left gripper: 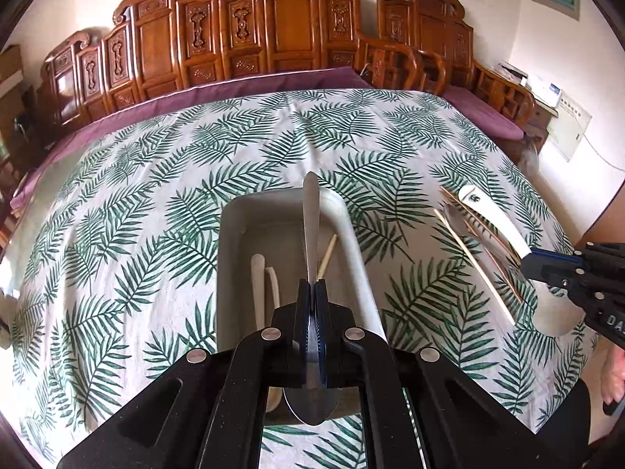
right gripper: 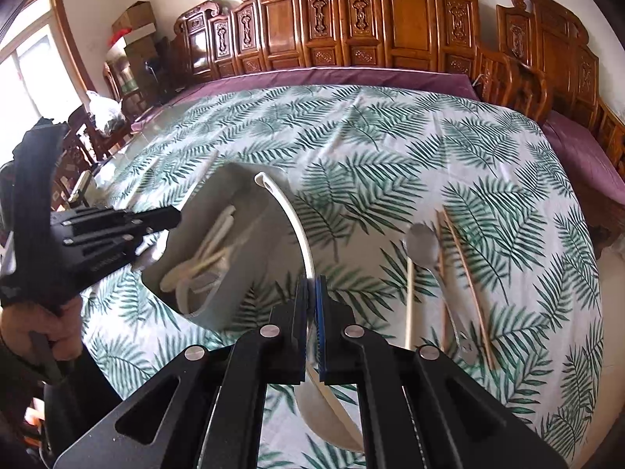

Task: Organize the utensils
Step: 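Carry the metal spoon and white spoon over the grey tray with both tools, then lower both spoons into the tray and open both tools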

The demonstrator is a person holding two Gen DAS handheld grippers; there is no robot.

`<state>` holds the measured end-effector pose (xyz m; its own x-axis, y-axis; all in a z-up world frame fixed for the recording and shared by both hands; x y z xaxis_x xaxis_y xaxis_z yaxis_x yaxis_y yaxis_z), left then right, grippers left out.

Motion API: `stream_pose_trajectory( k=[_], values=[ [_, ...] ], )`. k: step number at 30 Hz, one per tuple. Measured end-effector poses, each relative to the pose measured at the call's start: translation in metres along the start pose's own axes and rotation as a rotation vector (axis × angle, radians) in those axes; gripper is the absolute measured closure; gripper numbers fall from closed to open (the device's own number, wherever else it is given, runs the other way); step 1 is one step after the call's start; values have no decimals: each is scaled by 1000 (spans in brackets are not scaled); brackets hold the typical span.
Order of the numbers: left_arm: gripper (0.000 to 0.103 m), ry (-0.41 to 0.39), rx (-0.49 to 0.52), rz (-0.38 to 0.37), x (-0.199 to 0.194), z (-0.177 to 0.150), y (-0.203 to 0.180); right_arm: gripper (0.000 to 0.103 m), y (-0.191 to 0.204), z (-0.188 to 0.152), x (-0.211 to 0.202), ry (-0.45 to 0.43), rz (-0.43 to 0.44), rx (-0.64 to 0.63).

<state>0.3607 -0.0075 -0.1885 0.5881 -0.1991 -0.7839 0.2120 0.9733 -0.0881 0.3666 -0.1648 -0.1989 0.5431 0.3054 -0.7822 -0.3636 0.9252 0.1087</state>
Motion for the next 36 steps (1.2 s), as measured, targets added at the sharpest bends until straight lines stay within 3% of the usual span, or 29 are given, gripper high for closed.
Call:
stream_pose_trajectory(
  k=[9,15,21,36],
  values=[
    [100,-28,-21,-28,-9,3,18,98,40,21,13,13,33,-24],
    [100,-81,-23,-31,-43,5,35,98,66,36,26,30,70,-3],
    [100,-131,-26,13,-74,-1,59,98,91,49,38,40,103,21],
    [100,-155,-84,31,-103,-15,101,98,116,62,80,85,115,151]
  ],
)
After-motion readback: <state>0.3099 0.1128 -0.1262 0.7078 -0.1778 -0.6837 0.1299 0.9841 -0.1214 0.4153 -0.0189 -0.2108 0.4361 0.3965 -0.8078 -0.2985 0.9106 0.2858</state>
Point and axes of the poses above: each gripper's, at about its wrist camera, not at the fingertips, and x roughly the way its jaws point, y to its left, z to its top, the point moved 6 cm from there along x, roughly the way its jaws point, and after that the axes turned 5 degrees about -z, right-handed, at the moved point
